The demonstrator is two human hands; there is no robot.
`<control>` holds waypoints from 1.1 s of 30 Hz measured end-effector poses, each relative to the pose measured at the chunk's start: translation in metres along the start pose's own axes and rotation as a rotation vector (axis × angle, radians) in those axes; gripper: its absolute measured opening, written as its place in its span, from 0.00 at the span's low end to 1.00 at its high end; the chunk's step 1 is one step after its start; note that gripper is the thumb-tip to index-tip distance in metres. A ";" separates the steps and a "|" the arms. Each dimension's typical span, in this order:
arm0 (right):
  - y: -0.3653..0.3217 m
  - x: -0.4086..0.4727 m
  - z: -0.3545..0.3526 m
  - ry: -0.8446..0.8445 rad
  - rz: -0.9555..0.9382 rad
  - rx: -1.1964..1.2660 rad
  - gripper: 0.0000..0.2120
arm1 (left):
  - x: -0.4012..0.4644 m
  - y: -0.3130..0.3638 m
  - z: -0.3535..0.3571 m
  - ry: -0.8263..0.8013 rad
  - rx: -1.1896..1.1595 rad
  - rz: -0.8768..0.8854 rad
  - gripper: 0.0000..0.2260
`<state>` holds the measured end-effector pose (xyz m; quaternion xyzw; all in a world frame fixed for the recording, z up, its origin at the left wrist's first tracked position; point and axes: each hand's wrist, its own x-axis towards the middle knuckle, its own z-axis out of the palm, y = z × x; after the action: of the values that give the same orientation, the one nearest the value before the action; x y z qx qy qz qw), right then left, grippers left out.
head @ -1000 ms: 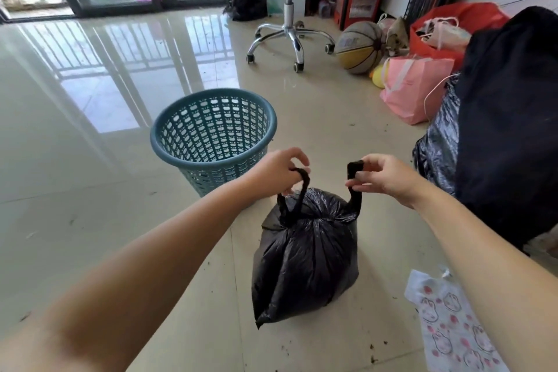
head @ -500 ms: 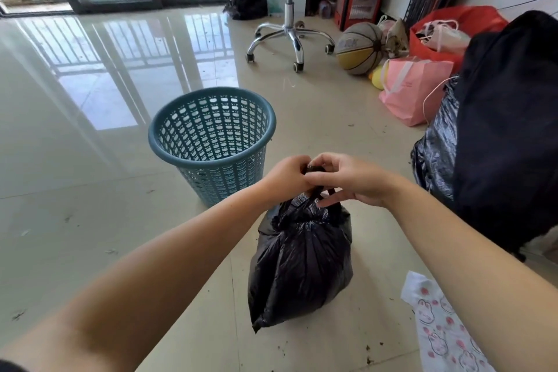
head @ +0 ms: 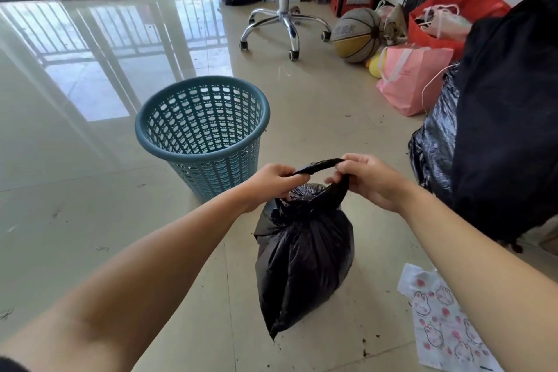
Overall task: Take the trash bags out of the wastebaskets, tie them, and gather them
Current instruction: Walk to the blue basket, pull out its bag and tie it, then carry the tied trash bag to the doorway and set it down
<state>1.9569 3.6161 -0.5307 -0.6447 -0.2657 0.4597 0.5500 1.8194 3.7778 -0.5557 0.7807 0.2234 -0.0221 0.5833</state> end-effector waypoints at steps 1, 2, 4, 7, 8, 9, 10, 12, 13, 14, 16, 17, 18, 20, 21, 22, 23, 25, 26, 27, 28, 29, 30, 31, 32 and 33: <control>0.002 0.000 0.003 -0.050 0.009 0.155 0.12 | 0.002 -0.003 0.000 0.001 -0.028 -0.009 0.09; 0.005 0.002 0.004 -0.080 0.021 0.187 0.12 | 0.005 -0.005 0.000 0.006 -0.061 -0.022 0.10; 0.015 0.008 0.006 -0.066 0.035 -0.046 0.11 | 0.008 -0.012 -0.003 0.016 -0.095 -0.042 0.10; 0.038 0.014 0.009 0.077 -0.108 -0.679 0.12 | 0.011 -0.023 -0.003 -0.001 0.080 -0.002 0.11; 0.047 0.015 0.011 0.084 -0.188 -0.812 0.10 | 0.013 -0.027 -0.002 -0.007 0.219 0.039 0.12; 0.055 0.015 0.012 0.058 -0.248 -0.902 0.07 | 0.014 -0.033 0.001 -0.018 0.363 0.087 0.12; 0.064 0.016 0.013 0.019 -0.284 -0.978 0.04 | 0.015 -0.038 0.003 -0.030 0.486 0.137 0.12; 0.077 0.017 0.012 -0.033 -0.306 -1.082 0.05 | 0.016 -0.049 0.007 -0.073 0.622 0.207 0.13; 0.082 0.018 0.011 -0.038 -0.316 -1.112 0.07 | 0.016 -0.055 0.008 -0.087 0.663 0.223 0.14; 0.086 0.020 0.011 -0.038 -0.326 -1.139 0.09 | 0.017 -0.061 0.009 -0.089 0.704 0.232 0.15; 0.092 0.022 0.013 -0.039 -0.332 -1.173 0.11 | 0.019 -0.069 0.010 -0.084 0.761 0.204 0.15; 0.095 0.022 0.015 -0.049 -0.317 -1.186 0.12 | 0.018 -0.070 0.011 -0.099 0.775 0.169 0.15; 0.094 0.021 0.017 -0.071 -0.292 -1.215 0.13 | 0.018 -0.068 0.011 -0.126 0.793 0.133 0.15; 0.083 0.017 0.021 -0.138 -0.222 -1.283 0.14 | 0.014 -0.054 0.009 -0.205 0.843 0.063 0.16; 0.071 0.014 0.021 -0.156 -0.182 -1.299 0.14 | 0.011 -0.042 0.008 -0.232 0.854 0.040 0.16; 0.057 0.011 0.022 -0.162 -0.143 -1.301 0.15 | 0.009 -0.030 0.005 -0.242 0.853 0.024 0.17; 0.039 0.008 0.022 -0.162 -0.105 -1.301 0.15 | 0.005 -0.015 0.001 -0.245 0.850 0.006 0.18; 0.004 -0.003 0.024 -0.159 -0.059 -1.291 0.15 | -0.005 0.018 -0.008 -0.247 0.861 -0.018 0.19; -0.014 -0.010 0.025 -0.179 -0.042 -1.289 0.15 | -0.011 0.033 -0.014 -0.261 0.872 -0.030 0.19; -0.035 -0.019 0.025 -0.202 -0.016 -1.285 0.15 | -0.019 0.053 -0.020 -0.280 0.881 -0.047 0.19; -0.050 -0.028 0.028 -0.216 0.004 -1.277 0.15 | -0.027 0.068 -0.024 -0.297 0.888 -0.056 0.19; -0.064 -0.036 0.030 -0.223 0.017 -1.267 0.14 | -0.034 0.083 -0.028 -0.307 0.890 -0.056 0.19; -0.084 -0.045 0.029 -0.223 0.027 -1.261 0.14 | -0.042 0.104 -0.034 -0.307 0.888 -0.049 0.18; -0.106 -0.054 0.030 -0.229 0.042 -1.254 0.13 | -0.050 0.126 -0.041 -0.304 0.877 -0.051 0.18; -0.127 -0.063 0.030 -0.235 0.047 -1.246 0.12 | -0.059 0.147 -0.046 -0.300 0.869 -0.047 0.17; -0.150 -0.072 0.031 -0.247 0.048 -1.241 0.11 | -0.068 0.169 -0.052 -0.299 0.864 -0.047 0.17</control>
<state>1.9228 3.6074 -0.3654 -0.7917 -0.5297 0.3032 0.0284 1.8097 3.7660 -0.3665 0.9353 0.1246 -0.2389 0.2294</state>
